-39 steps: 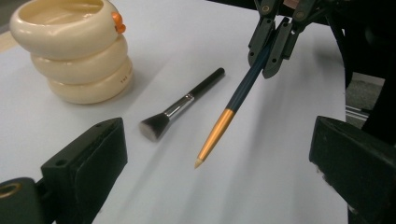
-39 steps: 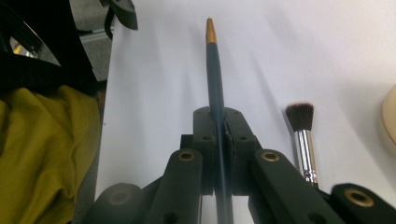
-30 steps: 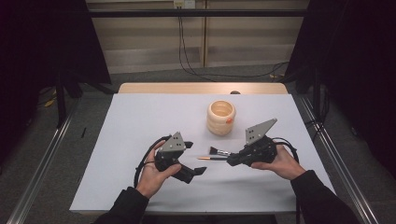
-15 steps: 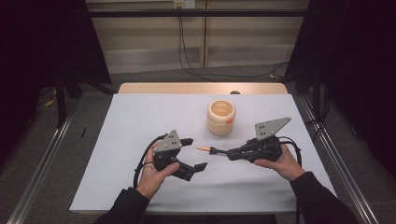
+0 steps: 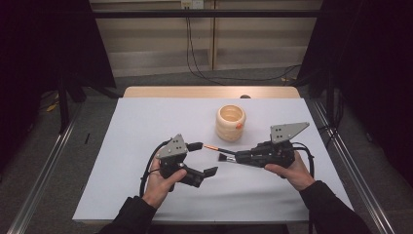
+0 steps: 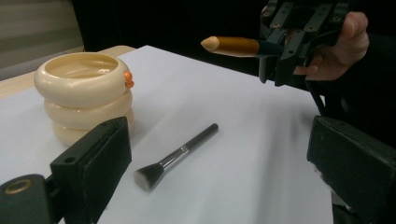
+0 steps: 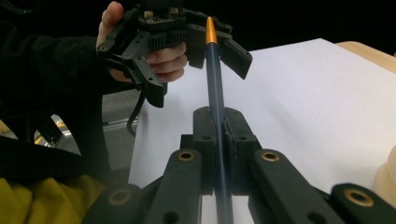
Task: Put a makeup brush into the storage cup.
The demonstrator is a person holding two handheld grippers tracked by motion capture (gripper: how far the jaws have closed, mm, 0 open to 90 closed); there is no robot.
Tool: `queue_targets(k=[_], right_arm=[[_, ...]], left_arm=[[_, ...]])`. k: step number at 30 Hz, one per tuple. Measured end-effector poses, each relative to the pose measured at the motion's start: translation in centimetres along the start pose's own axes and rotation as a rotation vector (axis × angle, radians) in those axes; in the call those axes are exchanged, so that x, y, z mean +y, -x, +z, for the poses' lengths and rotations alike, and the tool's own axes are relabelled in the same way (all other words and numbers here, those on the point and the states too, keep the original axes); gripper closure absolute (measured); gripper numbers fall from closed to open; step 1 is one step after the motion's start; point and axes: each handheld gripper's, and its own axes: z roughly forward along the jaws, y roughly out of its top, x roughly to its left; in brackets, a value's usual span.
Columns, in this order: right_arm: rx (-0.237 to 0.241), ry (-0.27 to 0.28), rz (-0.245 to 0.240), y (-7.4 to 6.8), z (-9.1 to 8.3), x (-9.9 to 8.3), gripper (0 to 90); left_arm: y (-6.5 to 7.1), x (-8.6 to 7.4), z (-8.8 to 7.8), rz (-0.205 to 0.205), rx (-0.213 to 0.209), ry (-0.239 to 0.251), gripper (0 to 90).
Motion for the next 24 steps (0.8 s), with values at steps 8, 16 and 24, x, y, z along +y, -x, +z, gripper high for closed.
queue_targets(k=[8,16,24], right_arm=[[-0.007,0.021,0.009,0.0,0.1,0.0,85.3],[-0.009,0.037,0.005,0.0,0.1,0.1,85.3],[-0.010,0.051,-0.002,-0.2,0.2,0.2,85.3]], left_arm=[[0.3,0.5,0.0,-0.013,-0.019,0.036,6.4],[1.0,1.3,0.2,-0.002,-0.034,0.067,16.2],[0.7,2.2,0.5,-0.044,-0.069,0.102,38.2]])
